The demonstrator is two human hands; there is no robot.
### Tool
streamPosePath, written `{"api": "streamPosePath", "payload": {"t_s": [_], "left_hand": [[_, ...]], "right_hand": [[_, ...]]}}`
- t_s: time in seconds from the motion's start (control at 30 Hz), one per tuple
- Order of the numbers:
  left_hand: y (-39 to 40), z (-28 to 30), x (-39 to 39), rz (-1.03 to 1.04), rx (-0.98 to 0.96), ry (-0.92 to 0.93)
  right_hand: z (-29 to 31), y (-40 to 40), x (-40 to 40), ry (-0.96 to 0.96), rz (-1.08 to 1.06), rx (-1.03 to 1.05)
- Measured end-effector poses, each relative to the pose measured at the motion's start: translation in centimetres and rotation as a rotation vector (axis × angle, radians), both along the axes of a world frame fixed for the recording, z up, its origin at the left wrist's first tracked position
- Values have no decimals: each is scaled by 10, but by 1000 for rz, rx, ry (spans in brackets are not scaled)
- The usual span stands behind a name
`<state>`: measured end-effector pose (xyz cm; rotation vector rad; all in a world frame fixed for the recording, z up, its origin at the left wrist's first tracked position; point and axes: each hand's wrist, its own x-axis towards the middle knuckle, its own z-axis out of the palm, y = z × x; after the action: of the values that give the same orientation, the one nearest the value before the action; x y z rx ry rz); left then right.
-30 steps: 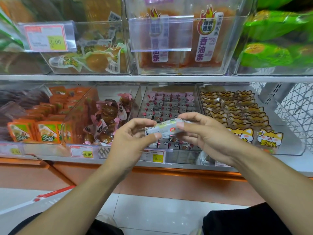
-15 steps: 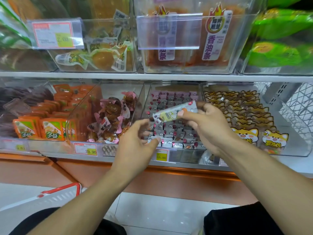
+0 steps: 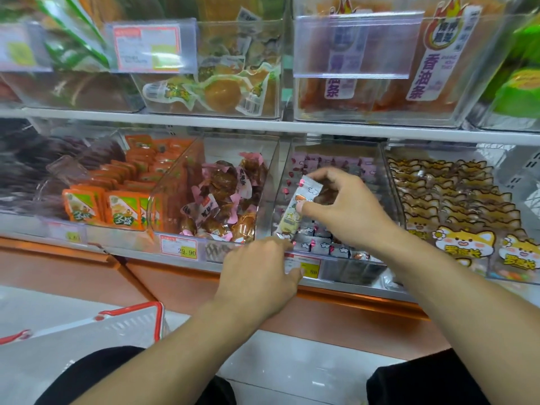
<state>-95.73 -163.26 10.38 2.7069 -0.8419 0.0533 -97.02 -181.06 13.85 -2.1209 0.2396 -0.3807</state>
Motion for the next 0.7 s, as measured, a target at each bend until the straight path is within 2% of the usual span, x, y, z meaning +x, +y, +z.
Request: {"api": "streamPosePath", "payload": {"t_s": [0.27,0.4,0.5,0.6,0.7], "left_hand": [[0,-2,6,9,11,-32],[-1,-3,6,4,-14,-28],[0,-1,7,-2,-76,-25],[0,0,6,-17,-146,-43],[0,-2,5,-36,-153,-70]], "right_hand": [[-7,-2,9,8,-79,-109],[-12,1,8,-21,-21,-202],[-15,6,10,72,104,-374],[-19,9,17,248,226,-582],[-21,8,23,242,191,-540]]}}
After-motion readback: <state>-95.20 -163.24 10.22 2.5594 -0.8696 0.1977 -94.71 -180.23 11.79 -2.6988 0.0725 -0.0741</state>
